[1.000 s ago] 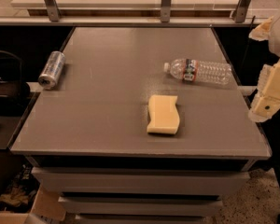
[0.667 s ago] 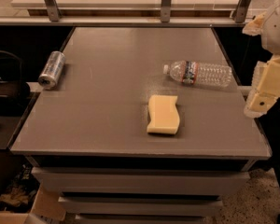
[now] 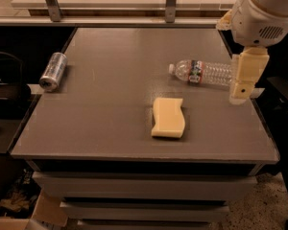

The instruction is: Move water bottle near redbull can

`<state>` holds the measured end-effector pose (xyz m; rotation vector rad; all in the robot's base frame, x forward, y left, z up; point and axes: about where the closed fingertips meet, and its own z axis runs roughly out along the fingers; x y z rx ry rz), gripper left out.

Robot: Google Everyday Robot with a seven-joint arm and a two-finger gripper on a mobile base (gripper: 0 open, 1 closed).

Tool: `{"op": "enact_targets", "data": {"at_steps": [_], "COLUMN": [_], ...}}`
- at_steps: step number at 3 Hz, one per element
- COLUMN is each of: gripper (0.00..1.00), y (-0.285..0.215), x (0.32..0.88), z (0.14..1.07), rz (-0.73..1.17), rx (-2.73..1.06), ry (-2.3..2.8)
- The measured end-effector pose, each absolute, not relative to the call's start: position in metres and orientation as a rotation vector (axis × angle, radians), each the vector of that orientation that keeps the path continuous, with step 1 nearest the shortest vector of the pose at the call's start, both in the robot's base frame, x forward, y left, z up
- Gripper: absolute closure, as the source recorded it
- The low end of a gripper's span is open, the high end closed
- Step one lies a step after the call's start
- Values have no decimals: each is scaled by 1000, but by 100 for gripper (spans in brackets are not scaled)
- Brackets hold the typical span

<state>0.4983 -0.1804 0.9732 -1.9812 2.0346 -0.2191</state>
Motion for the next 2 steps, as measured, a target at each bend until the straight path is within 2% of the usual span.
{"op": "enact_targets", "data": {"at_steps": [2], "gripper": [0], "y": [-181], "x": [570], "z": [935], "rz": [-276], "rx": [-2067], "ry": [2063]}}
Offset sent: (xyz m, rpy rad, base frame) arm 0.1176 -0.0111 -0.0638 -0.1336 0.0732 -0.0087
